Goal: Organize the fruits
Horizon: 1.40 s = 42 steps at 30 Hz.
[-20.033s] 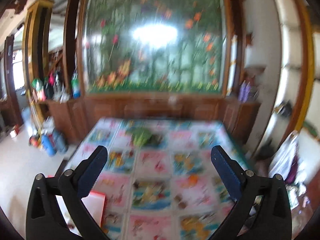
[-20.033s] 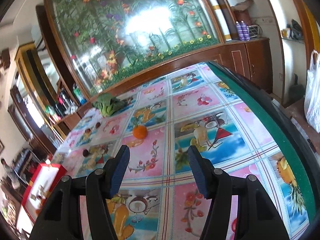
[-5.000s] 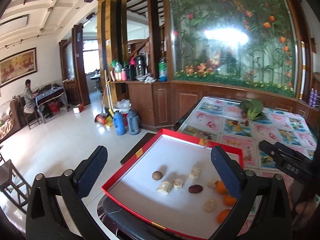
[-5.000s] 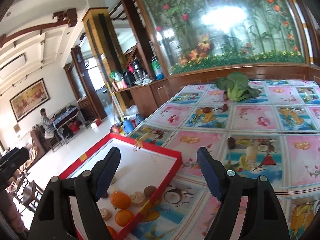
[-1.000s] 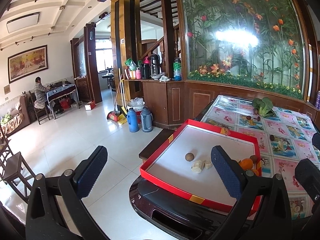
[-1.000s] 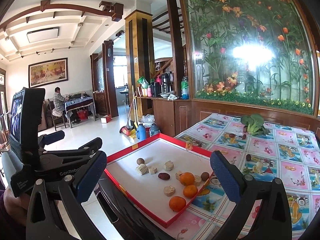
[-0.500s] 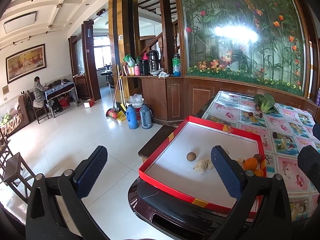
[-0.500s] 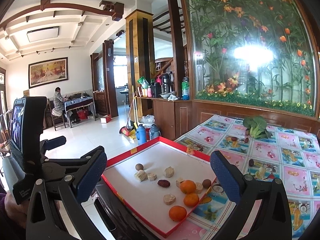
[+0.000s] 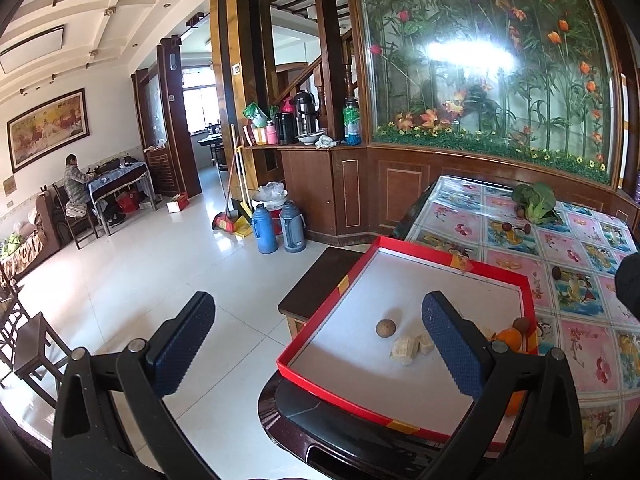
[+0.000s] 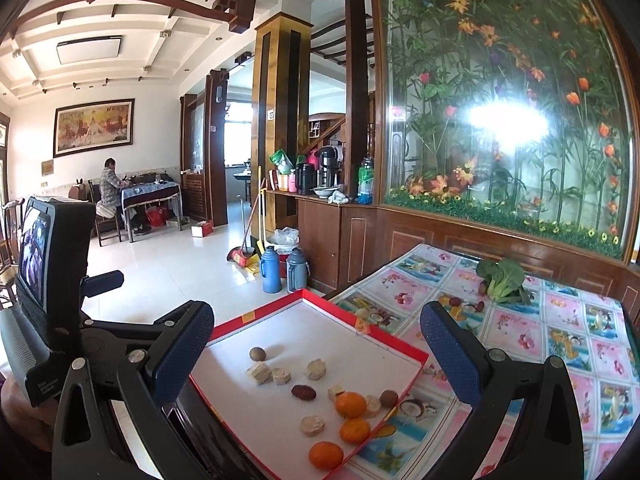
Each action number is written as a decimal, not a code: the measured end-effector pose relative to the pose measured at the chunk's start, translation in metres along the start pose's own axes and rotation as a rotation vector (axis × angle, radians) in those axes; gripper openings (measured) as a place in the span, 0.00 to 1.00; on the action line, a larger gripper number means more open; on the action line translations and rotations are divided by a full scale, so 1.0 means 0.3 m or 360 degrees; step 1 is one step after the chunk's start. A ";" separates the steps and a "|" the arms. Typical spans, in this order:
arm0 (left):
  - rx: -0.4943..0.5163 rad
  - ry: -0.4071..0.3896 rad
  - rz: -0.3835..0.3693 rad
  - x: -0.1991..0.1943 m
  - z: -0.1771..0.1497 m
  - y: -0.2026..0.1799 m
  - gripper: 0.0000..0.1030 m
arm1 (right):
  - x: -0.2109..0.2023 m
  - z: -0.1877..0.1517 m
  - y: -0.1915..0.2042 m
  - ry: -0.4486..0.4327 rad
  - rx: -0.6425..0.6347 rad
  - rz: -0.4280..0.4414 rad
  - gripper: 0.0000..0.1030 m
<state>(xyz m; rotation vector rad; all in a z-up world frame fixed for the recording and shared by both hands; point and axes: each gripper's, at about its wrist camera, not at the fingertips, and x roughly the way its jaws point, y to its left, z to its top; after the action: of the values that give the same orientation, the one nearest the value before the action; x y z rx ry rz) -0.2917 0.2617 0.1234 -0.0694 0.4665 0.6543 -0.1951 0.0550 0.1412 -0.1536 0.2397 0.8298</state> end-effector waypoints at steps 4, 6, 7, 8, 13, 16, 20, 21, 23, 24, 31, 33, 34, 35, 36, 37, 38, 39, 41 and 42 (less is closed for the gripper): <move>-0.0012 -0.0018 0.0023 0.002 0.034 -0.012 1.00 | 0.008 0.017 -0.015 -0.0002 -0.0026 0.0021 1.00; -0.0012 -0.0023 0.0030 0.003 0.047 -0.022 1.00 | 0.010 0.015 -0.022 0.0002 -0.0041 0.0019 1.00; -0.0011 -0.0029 0.0034 0.001 0.054 -0.031 1.00 | 0.010 0.013 -0.026 0.0005 -0.0045 0.0021 1.00; -0.0010 -0.0032 0.0034 0.000 0.057 -0.033 1.00 | 0.009 0.011 -0.031 0.0006 -0.0050 0.0020 1.00; 0.0011 -0.0018 0.0038 0.003 0.081 -0.065 1.00 | 0.001 0.009 -0.063 -0.0001 -0.0023 0.0013 1.00; 0.0036 -0.0024 0.0049 -0.001 0.098 -0.088 1.00 | -0.009 0.016 -0.082 -0.0012 -0.0008 0.0016 1.00; 0.0054 -0.0043 0.0070 -0.016 0.116 -0.111 1.00 | -0.029 0.031 -0.100 -0.0050 -0.0012 0.0025 1.00; 0.0059 -0.0046 0.0074 -0.019 0.122 -0.116 1.00 | -0.034 0.033 -0.102 -0.0057 -0.0014 0.0028 1.00; 0.0059 -0.0039 0.0068 -0.020 0.125 -0.119 1.00 | -0.039 0.032 -0.105 -0.0066 -0.0020 0.0032 1.00; 0.0061 -0.0029 0.0059 -0.020 0.129 -0.124 1.00 | -0.041 0.031 -0.107 -0.0070 -0.0023 0.0034 1.00; 0.0054 -0.0013 0.0043 -0.020 0.142 -0.142 1.00 | -0.033 0.024 -0.112 -0.0060 -0.0032 0.0050 1.00; 0.0036 -0.0007 0.0028 -0.015 0.143 -0.140 1.00 | -0.031 0.025 -0.107 -0.0057 -0.0045 0.0044 1.00; 0.0034 -0.0007 0.0021 -0.013 0.143 -0.140 1.00 | -0.028 0.026 -0.104 -0.0054 -0.0051 0.0039 1.00; 0.0036 -0.0005 0.0016 -0.009 0.143 -0.140 1.00 | -0.025 0.028 -0.101 -0.0051 -0.0054 0.0037 1.00; 0.0037 -0.0004 0.0013 -0.005 0.140 -0.140 1.00 | -0.021 0.030 -0.099 -0.0047 -0.0055 0.0036 1.00; 0.0034 -0.0005 0.0005 0.000 0.139 -0.137 1.00 | -0.022 0.030 -0.099 -0.0047 -0.0056 0.0034 1.00; 0.0031 -0.0003 -0.0005 0.006 0.139 -0.132 1.00 | -0.016 0.032 -0.094 -0.0042 -0.0062 0.0029 1.00; 0.0025 0.0000 -0.0008 0.012 0.139 -0.126 1.00 | -0.011 0.034 -0.088 -0.0038 -0.0069 0.0021 1.00; 0.0014 0.0005 -0.0025 0.025 0.138 -0.112 1.00 | 0.001 0.040 -0.073 -0.0033 -0.0090 -0.0001 1.00; 0.0013 0.0007 -0.0033 0.030 0.138 -0.107 1.00 | 0.005 0.043 -0.067 -0.0034 -0.0098 -0.0010 1.00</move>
<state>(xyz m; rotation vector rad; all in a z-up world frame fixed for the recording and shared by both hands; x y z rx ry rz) -0.2497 0.2498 0.1537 -0.0681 0.4722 0.6318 -0.1772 0.0458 0.1539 -0.2029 0.1938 0.8326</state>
